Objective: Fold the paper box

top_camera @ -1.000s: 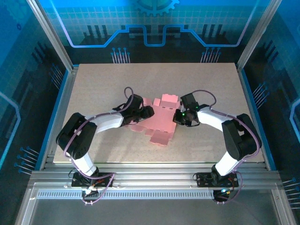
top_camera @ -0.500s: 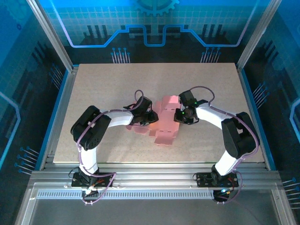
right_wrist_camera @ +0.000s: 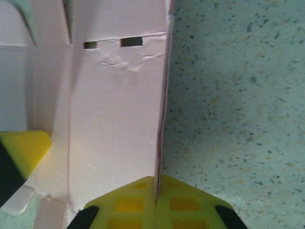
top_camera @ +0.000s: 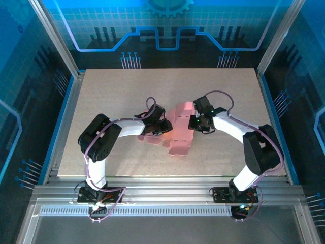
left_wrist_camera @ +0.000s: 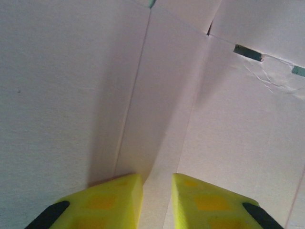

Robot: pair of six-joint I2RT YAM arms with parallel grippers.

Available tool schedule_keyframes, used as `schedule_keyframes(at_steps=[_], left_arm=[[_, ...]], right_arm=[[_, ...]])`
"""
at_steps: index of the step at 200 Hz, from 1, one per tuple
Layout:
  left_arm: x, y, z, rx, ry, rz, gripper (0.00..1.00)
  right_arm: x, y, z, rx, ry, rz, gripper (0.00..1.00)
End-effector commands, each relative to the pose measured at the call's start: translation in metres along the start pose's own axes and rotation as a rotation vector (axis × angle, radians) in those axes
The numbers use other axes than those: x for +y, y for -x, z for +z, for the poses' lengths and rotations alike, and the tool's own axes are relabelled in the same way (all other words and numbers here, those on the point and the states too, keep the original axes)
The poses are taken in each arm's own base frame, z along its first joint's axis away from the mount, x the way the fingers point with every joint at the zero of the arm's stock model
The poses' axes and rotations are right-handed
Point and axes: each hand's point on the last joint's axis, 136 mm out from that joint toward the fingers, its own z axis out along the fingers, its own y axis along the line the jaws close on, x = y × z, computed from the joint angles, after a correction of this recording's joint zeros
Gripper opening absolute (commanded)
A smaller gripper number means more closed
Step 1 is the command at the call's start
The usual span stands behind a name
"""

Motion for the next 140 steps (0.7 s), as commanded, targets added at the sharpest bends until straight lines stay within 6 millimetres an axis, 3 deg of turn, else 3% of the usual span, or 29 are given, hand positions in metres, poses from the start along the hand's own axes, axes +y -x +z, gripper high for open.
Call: schedule_keyframes(at_steps=[1,35,60,70,97,119,140], left_arm=[[0.051,-0.031,0.015,0.103,0.159,-0.044,0.29],[0.033,-0.022,-0.001,0.059,0.105,-0.03,0.54],[0.011,-0.005,-0.032,-0.018,0.059,-0.003,0.67],[0.008,0.004,-0.045,-0.045,0.052,0.0,0.78],[0.023,0.028,-0.074,-0.081,0.035,-0.067,0.98],[0.041,0.042,-0.094,-0.125,0.029,-0.115,0.99],[0.057,0.048,-0.105,-0.152,0.052,-0.135,0.99]], right_arm=[[0.0,-0.013,0.008,0.06,-0.121,-0.105,0.0],[-0.015,-0.013,0.012,0.095,-0.299,-0.237,0.0],[-0.029,-0.002,0.006,0.101,-0.419,-0.344,0.0],[-0.036,0.003,0.003,0.115,-0.48,-0.395,0.0],[-0.056,0.022,-0.005,0.143,-0.704,-0.54,0.0],[-0.063,0.039,-0.007,0.145,-0.875,-0.648,0.0],[-0.061,0.047,0.004,0.141,-0.945,-0.717,0.0]])
